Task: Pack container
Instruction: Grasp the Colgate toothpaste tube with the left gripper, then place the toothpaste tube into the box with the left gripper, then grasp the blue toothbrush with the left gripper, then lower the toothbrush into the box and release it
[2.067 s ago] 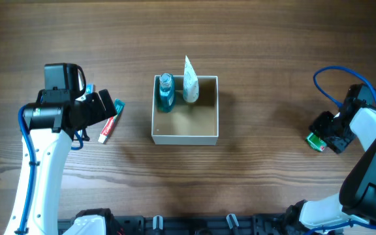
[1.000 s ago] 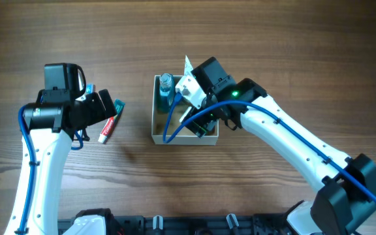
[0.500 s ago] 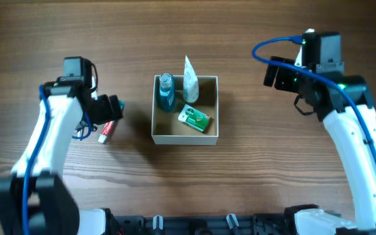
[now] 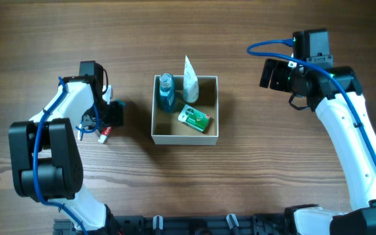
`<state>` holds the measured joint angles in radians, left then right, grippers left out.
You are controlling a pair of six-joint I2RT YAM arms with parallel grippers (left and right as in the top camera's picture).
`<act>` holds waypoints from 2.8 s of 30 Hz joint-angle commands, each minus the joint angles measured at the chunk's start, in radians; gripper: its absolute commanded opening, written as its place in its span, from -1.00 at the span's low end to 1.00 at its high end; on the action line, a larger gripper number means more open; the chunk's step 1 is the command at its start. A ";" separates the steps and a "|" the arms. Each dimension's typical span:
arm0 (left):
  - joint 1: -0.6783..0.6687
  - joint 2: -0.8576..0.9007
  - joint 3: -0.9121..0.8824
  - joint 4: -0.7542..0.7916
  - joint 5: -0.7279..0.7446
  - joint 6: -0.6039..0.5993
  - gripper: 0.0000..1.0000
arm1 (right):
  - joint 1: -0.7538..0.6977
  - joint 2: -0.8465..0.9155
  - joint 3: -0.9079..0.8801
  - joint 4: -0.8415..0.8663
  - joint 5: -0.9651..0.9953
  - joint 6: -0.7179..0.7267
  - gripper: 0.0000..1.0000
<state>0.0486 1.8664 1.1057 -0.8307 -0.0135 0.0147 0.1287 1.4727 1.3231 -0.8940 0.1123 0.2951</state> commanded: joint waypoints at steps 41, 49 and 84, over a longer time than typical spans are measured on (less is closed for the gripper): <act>-0.644 -0.313 0.174 -0.029 -0.008 0.337 0.47 | -0.136 0.013 0.003 0.006 -0.027 0.150 1.00; -0.286 -0.654 0.174 -0.183 -0.278 0.029 0.94 | -0.136 0.013 0.003 0.003 -0.028 0.112 0.99; 0.064 -0.220 0.204 -0.117 0.099 0.216 -0.92 | -0.136 0.013 0.003 -0.037 -0.031 0.046 0.99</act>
<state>0.1684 1.8820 1.2949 -0.9405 0.0486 0.2268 -0.0074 1.4738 1.3228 -0.9314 0.0864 0.3614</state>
